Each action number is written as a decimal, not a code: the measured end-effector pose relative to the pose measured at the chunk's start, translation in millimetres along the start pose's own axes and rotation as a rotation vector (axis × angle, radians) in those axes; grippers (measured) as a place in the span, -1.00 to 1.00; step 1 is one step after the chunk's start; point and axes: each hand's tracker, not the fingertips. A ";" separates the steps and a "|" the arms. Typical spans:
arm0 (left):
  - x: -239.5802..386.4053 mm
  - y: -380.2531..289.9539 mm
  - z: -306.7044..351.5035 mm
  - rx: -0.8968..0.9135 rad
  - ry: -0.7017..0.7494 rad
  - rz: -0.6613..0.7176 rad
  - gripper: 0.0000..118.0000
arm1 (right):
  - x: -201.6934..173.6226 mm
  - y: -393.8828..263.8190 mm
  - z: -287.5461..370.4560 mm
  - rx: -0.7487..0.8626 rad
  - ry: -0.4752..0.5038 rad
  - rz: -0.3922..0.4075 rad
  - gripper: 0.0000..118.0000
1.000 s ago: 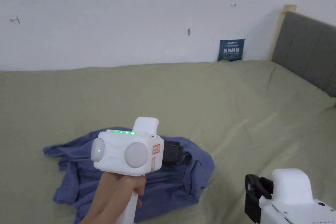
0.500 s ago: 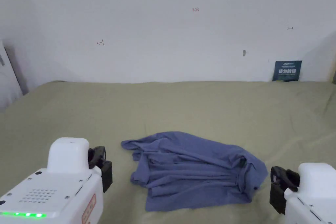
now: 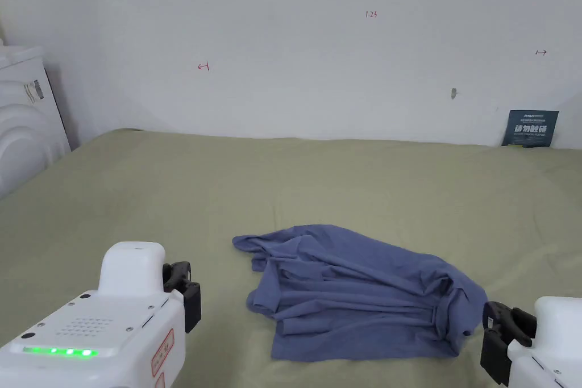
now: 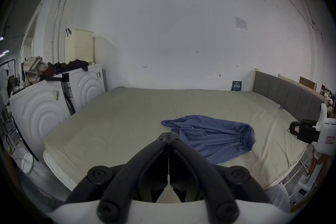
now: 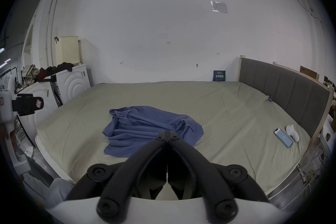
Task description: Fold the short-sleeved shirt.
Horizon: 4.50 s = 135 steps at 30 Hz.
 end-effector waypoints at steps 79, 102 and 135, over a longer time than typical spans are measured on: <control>-33.8 54.6 -222.4 -0.383 0.038 -0.014 -0.98 | 142.8 126.7 -214.0 -0.387 0.080 -0.048 -0.75; -55.8 231.5 -72.4 -0.028 0.067 -0.003 -0.98 | 100.1 277.3 -50.0 -0.038 0.073 -0.006 -0.75; -5.9 348.9 -243.2 0.052 0.125 0.018 -0.98 | 101.7 394.2 -230.1 0.059 -0.080 0.011 -0.75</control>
